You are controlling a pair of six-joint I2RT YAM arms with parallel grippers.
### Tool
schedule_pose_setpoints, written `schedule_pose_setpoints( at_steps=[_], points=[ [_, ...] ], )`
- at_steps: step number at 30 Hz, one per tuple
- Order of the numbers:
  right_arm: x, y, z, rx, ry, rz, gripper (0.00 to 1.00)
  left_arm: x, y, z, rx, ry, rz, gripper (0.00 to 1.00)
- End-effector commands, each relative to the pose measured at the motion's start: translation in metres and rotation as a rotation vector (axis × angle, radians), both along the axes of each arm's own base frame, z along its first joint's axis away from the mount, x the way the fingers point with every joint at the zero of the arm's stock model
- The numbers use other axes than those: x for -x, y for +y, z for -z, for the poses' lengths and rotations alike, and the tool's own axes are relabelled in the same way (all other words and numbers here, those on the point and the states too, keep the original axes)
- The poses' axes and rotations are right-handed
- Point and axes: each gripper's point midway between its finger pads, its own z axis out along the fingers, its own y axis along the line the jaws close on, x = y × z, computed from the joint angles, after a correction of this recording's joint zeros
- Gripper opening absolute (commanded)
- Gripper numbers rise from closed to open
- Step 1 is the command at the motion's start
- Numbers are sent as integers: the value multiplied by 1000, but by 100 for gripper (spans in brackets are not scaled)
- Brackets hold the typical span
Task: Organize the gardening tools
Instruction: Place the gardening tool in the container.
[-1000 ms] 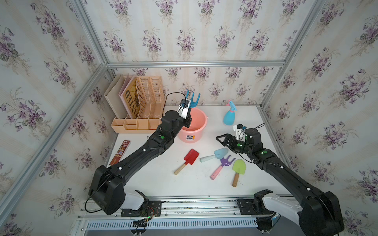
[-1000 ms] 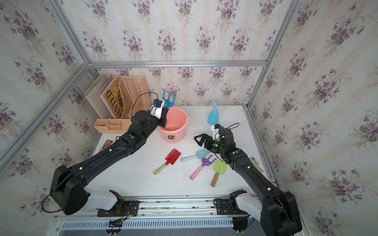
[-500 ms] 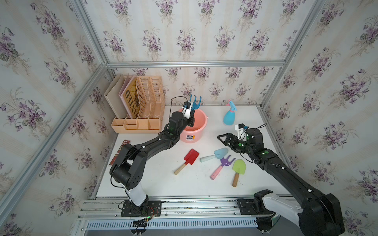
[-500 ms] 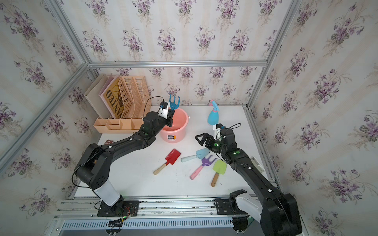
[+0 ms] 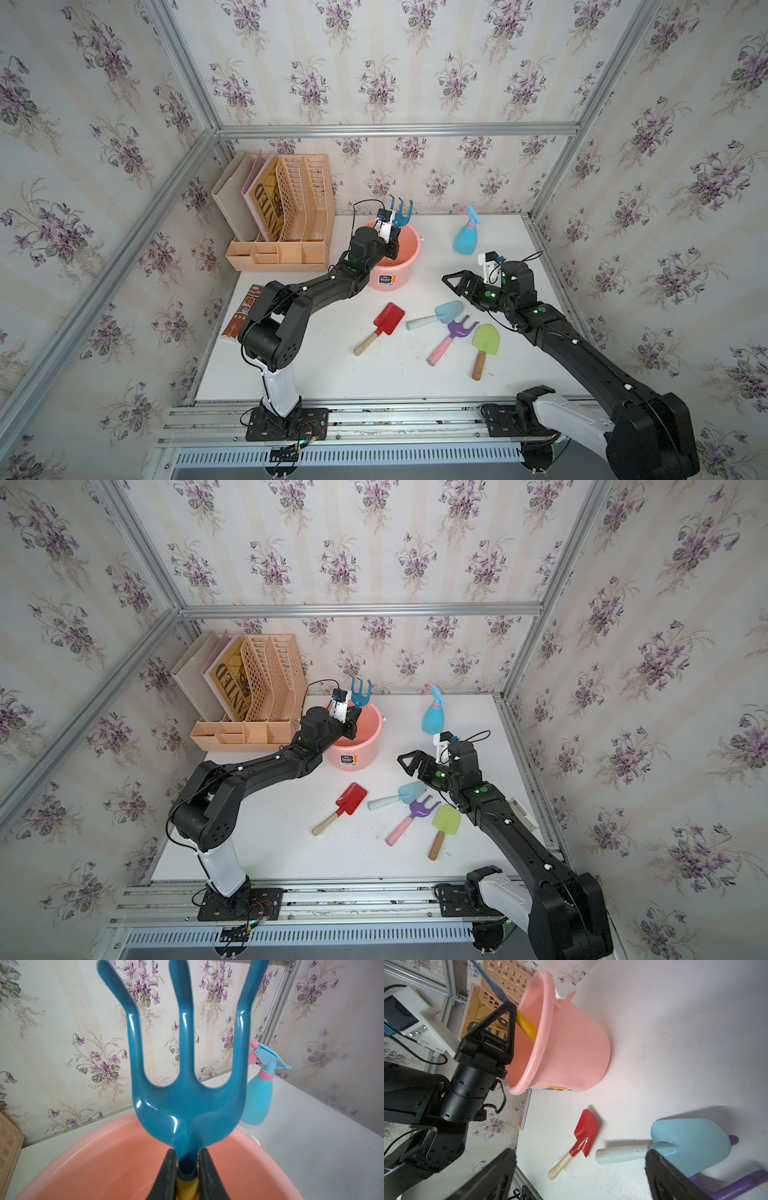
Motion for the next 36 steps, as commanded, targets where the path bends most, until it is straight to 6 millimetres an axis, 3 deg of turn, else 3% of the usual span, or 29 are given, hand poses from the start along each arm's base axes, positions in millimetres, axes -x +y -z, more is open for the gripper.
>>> schedule_pose_setpoints(
  at_steps=[1, 14, 22, 32, 36],
  points=[
    [-1, 0, -2, -3, -6, 7, 100, -1, -2, 4, -2, 9, 10, 0],
    [-1, -2, -5, -2, -10, 13, 100, -5, -3, 27, -21, 53, 1, 9],
    [-1, -4, -7, -1, -13, 17, 100, -4, -1, 36, -27, 67, -3, 35],
    [0, -5, -9, -3, -17, 19, 100, -5, -2, 36, -32, 68, -2, 39],
    [0, -4, -9, -3, -17, 17, 100, -4, -1, 28, -29, 48, -2, 46]
  ],
)
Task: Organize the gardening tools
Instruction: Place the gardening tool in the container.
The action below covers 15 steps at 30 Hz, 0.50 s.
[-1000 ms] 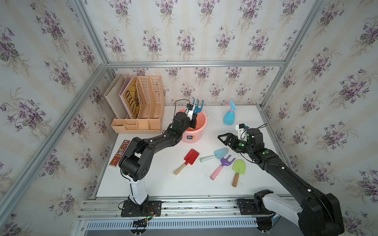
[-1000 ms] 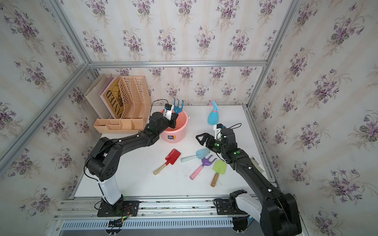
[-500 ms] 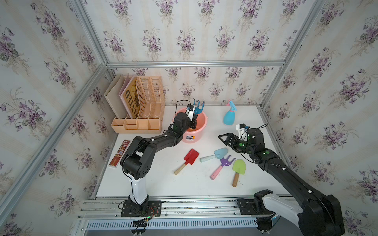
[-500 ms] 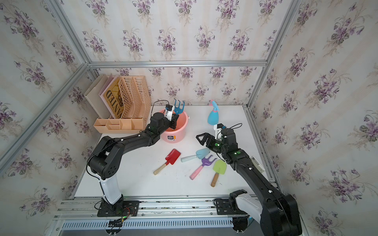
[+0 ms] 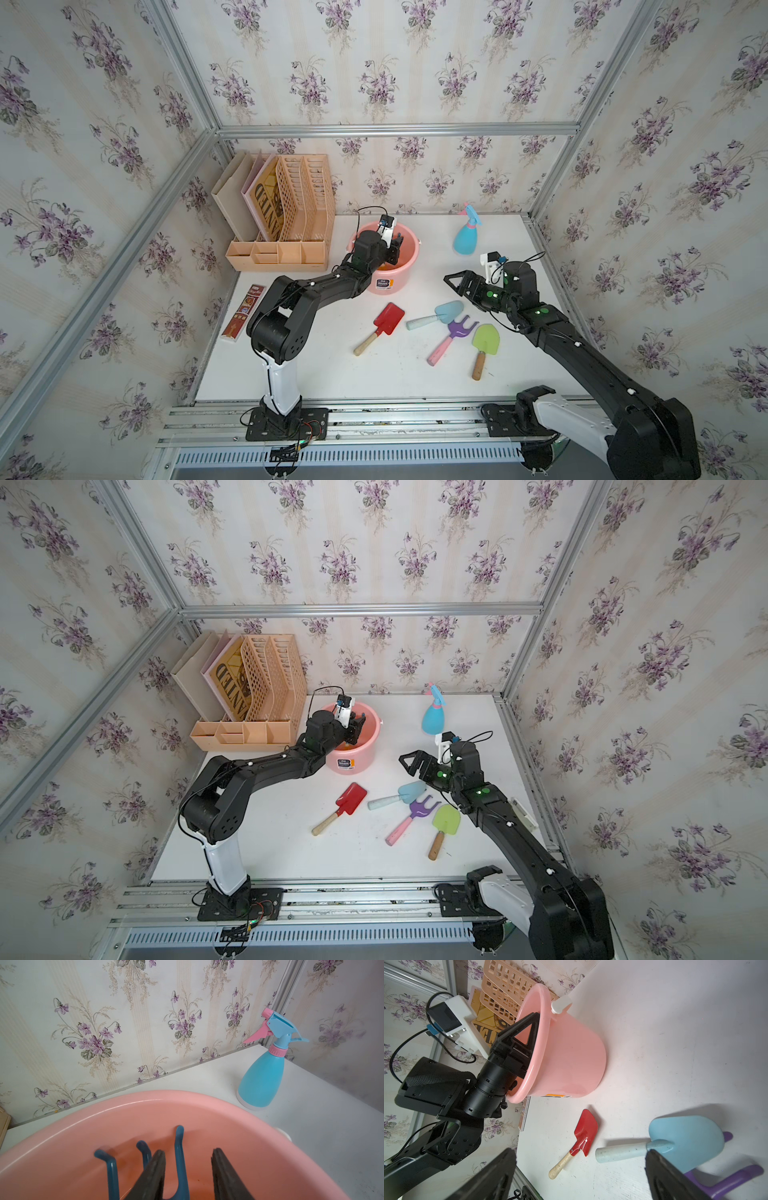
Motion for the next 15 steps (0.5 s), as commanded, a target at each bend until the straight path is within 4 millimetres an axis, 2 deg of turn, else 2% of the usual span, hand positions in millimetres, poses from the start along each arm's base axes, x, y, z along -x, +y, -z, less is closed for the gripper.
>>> schedule_pose_setpoints(
  at_steps=[1, 5, 9, 15],
  points=[
    [-3, 0, -5, -3, -15, 7, 100, 0, 0, -13, 9, -31, -1, 51],
    [-3, 0, -3, 0, -12, 5, 100, 2, 1, -32, -2, -82, 2, 67],
    [-2, -1, -1, 8, -5, 5, 100, 12, 4, -56, -15, -124, 3, 71],
    [0, -4, 10, 41, 23, 8, 100, 47, 8, -86, -84, -171, -1, 77]
  ],
)
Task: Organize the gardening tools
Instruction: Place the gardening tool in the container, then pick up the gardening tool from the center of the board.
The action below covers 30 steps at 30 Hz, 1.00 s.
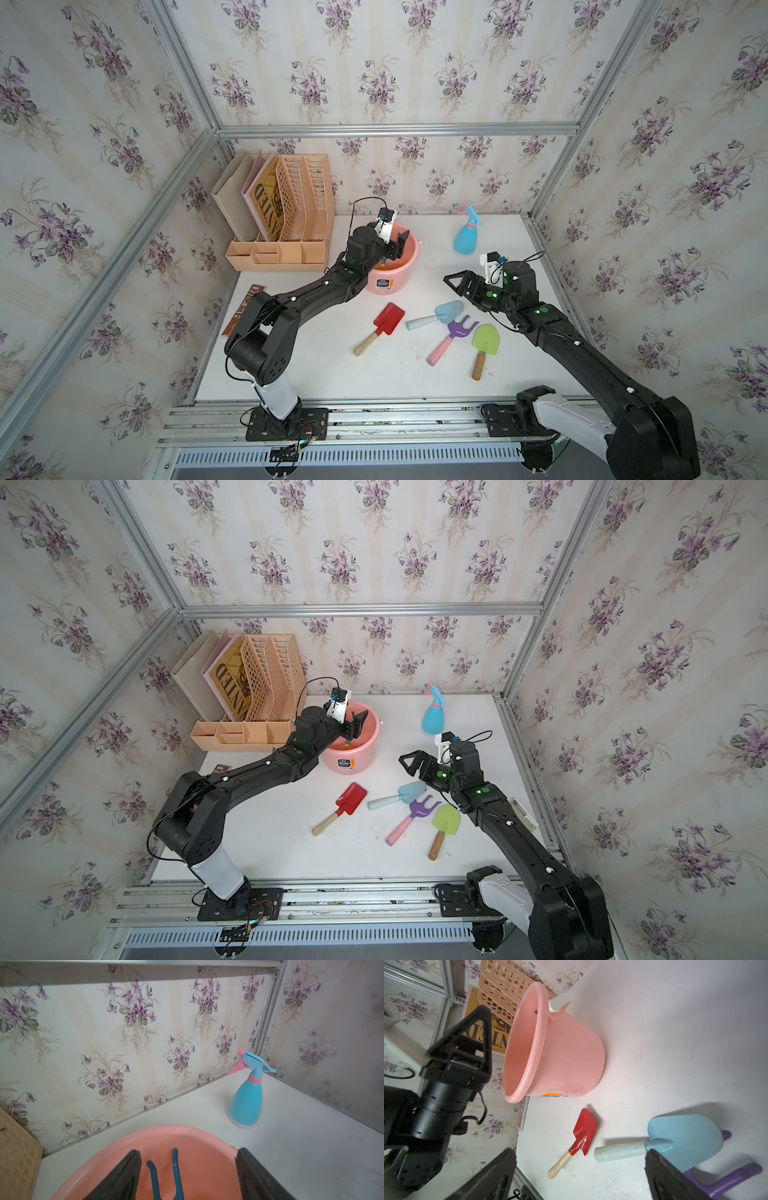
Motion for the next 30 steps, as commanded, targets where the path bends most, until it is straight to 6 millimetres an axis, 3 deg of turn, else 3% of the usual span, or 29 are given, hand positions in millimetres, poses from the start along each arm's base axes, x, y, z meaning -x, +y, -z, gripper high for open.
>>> schedule_pose_setpoints(
  at_steps=[1, 6, 7, 14, 17, 22, 30],
  points=[
    [1, -4, 7, 35, 12, 4, 100, 17, 9, -7, -82, -17, -32, 78],
    [4, -7, 18, 71, 45, 6, 100, 63, 23, -14, -167, 36, -38, 79],
    [5, -8, 20, 84, 53, 6, 100, 78, 27, -23, -171, 43, -23, 80],
    [10, -8, 32, 98, 96, -14, 100, 151, 42, -14, -283, 175, 29, 81],
    [11, -8, 32, 101, 96, -13, 100, 175, 47, 8, -350, 277, 46, 79],
    [10, -9, 28, 103, 88, -12, 100, 206, 57, 64, -519, 520, 47, 72],
    [14, -10, 27, 101, 88, -11, 100, 227, 56, 111, -631, 738, 35, 70]
  ],
)
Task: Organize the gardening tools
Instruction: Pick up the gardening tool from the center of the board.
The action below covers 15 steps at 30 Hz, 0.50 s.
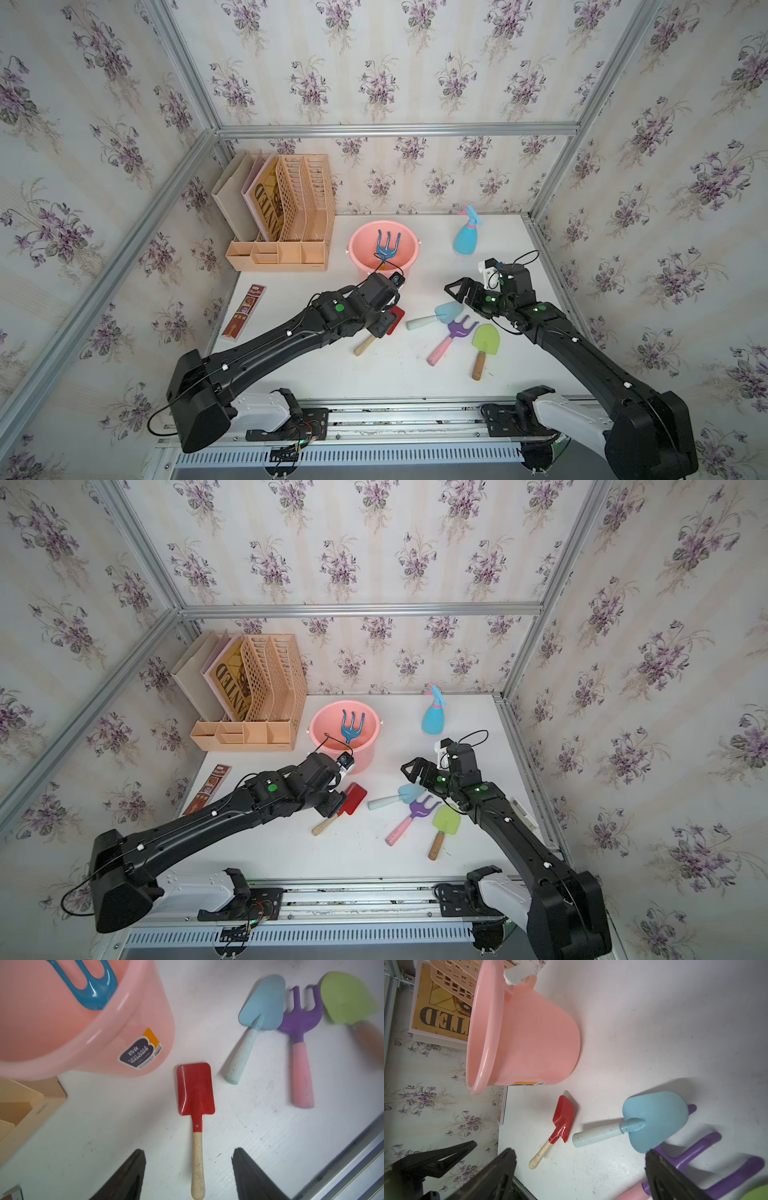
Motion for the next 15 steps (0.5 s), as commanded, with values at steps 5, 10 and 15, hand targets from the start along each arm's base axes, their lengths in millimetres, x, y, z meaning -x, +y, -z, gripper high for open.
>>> schedule_pose_setpoints(
  at_steps=[5, 10, 15],
  points=[
    [5, -3, -2, 16, -8, -1, 100, 16, 11, 47, -75, 139, -94, 67],
    [6, -5, -4, 22, -17, 5, 100, 22, 10, 87, -104, 205, -125, 65],
    [6, -5, -4, 21, -18, 4, 100, 18, 14, 110, -152, 202, -150, 65]
  ],
)
